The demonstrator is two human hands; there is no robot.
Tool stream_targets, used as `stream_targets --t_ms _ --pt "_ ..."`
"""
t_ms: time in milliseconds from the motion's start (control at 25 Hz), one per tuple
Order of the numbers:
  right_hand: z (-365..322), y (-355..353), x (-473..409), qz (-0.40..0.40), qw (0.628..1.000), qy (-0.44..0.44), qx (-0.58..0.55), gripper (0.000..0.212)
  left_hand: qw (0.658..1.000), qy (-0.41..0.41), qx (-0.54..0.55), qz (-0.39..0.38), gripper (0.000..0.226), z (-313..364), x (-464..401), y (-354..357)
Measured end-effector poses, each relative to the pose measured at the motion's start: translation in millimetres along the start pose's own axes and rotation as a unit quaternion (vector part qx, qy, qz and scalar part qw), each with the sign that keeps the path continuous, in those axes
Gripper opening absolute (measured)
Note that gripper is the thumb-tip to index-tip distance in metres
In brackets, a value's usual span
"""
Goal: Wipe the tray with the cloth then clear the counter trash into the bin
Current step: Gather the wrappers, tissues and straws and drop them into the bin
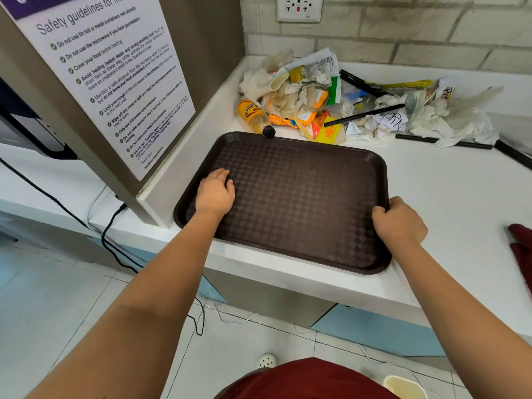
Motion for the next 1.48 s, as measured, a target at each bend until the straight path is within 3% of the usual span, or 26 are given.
stream_targets --t_ms 120,640,840,1040,1480 --pt "0.1 0.4 2.8 -0.001 1.0 -0.007 -0.007 0.025 0.999 -0.002 -0.047 0.005 0.045 -2.7 3.3 -0.1" --pt "-1.0 -1.7 1.9 0.008 1.0 -0.003 -0.02 0.027 1.0 -0.005 -0.022 0.007 0.045 -2.4 2.3 -4.1" --pt "1.1 0.1 2.5 -0.025 0.999 -0.002 -0.043 0.031 0.993 -0.051 -0.103 -0.014 0.046 -2.0 5.3 2.2" --pt "-0.8 2.8 3.4 -0.063 0.995 -0.02 -0.074 0.034 0.995 -0.056 -0.081 -0.003 0.05 -10.9 9.9 -3.0" --pt "-2.6 0.7 9.2 -0.018 0.998 -0.029 -0.048 0.034 0.995 -0.04 -0.092 -0.009 0.052 -19.3 10.2 4.9"
Point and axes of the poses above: each hand's wrist, its own x-axis away from the middle knuckle, its own y-axis out of the palm, z = x × y, the point moved 10 cm from there along -x, towards the middle knuckle, and after that the axes turned 15 degrees about x, right-handed, at the moved point
